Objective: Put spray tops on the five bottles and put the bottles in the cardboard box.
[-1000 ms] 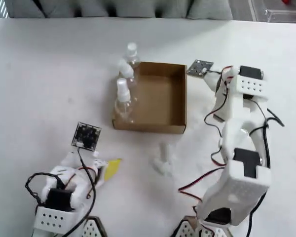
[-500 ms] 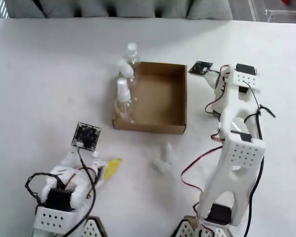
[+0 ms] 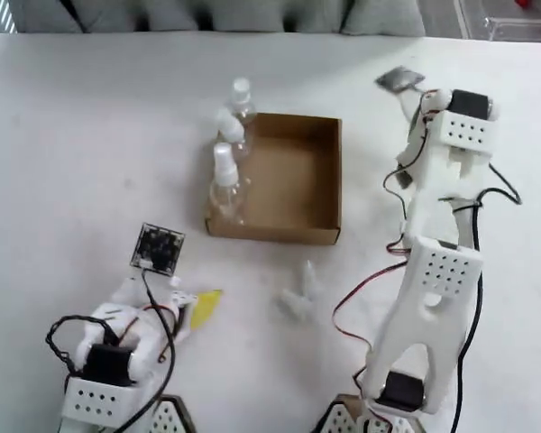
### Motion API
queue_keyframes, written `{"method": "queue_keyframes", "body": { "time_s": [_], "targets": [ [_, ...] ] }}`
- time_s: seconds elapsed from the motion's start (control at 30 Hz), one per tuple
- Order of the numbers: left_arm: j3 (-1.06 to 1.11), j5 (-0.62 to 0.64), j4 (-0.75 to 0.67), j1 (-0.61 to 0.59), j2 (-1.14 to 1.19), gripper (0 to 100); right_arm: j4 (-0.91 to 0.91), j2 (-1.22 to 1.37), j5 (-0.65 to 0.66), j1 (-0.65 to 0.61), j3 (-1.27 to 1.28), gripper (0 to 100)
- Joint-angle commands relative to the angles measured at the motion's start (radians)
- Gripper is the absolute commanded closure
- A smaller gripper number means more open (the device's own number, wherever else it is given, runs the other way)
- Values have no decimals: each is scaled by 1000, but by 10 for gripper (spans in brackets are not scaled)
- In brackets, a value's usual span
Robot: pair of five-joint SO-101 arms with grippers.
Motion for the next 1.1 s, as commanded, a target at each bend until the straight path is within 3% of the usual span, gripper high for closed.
{"method": "queue_keyframes", "body": {
  "time_s": [0.0, 0.3, 0.63, 0.93, 1.07],
  "targets": [
    [0, -8, -5, -10, 13, 669, 33, -25, -172, 38, -106, 984],
    [0, -8, -6, -10, 13, 669, 33, -262, -189, 176, 149, 984],
    [0, -8, 2, -10, 13, 669, 4, -567, -54, 380, 621, 983],
    [0, -8, 14, -10, 13, 669, -305, -565, 41, 478, 922, 978],
    [0, -8, 17, -10, 13, 669, -455, -521, 38, 467, 1020, 870]
  ]
}}
